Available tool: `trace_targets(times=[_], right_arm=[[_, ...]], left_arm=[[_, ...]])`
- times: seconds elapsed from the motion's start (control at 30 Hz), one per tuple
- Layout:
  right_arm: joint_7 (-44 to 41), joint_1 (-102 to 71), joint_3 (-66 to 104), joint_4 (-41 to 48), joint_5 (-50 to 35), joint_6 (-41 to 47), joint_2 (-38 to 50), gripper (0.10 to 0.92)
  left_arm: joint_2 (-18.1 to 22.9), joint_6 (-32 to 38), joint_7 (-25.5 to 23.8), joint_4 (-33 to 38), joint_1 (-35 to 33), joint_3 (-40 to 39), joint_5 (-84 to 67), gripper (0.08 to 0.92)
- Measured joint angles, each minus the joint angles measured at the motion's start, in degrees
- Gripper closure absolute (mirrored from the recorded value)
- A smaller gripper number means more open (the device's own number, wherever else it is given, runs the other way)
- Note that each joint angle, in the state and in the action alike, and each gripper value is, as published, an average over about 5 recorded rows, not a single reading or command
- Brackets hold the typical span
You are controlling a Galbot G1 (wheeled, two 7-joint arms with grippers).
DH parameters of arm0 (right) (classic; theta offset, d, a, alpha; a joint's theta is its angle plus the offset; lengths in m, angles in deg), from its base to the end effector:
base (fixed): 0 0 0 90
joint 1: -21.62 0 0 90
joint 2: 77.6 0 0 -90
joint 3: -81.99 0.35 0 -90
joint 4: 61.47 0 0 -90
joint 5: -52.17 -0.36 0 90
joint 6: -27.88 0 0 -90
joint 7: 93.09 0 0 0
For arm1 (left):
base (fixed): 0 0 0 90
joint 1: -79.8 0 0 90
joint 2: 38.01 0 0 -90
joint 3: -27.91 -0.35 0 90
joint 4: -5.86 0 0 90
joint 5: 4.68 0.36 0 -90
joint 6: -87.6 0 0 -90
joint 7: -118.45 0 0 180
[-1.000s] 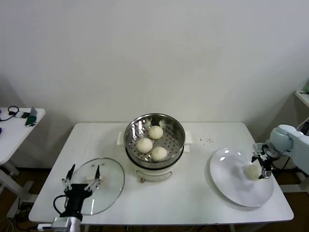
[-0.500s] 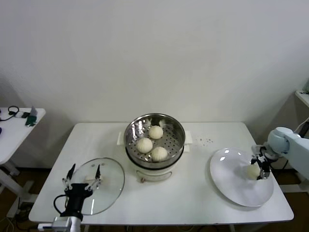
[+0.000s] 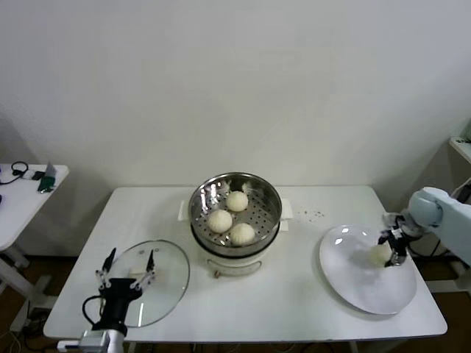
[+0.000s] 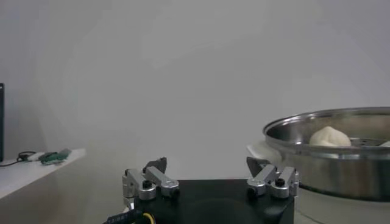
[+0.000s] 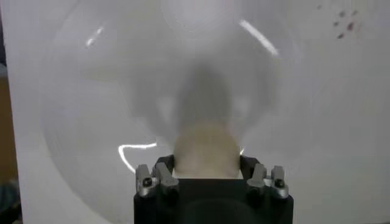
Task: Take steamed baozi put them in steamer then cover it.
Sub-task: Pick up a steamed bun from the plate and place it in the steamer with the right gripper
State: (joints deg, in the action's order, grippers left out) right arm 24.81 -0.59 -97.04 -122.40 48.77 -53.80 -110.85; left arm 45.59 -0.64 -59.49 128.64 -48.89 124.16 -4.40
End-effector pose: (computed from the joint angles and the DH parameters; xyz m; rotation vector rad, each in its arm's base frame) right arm 0.5120 -0.2665 -0.2033 1.1100 -1.3539 1.2007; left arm 0.1408 0.0500 -0.3055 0.0868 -3.0671 -0.2470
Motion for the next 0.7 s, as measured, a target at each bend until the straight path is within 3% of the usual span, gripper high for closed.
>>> trace_targets(times=[0.27,0.7], right_arm=[[1.06,16.61,-14.66,-1.05,-14.87,3.34,-5.13,0.321],[2.52,36.83,-33.77,-2.08,-38.52,7.47,-21.94,0.321]], left_arm=[[0.06,0.11,-0.06,0.85,-0.24,-1.44,0.35,0.177],[-0.51,0.57,-0.14,1.62,-0.7,-3.98,0.3,0.177]])
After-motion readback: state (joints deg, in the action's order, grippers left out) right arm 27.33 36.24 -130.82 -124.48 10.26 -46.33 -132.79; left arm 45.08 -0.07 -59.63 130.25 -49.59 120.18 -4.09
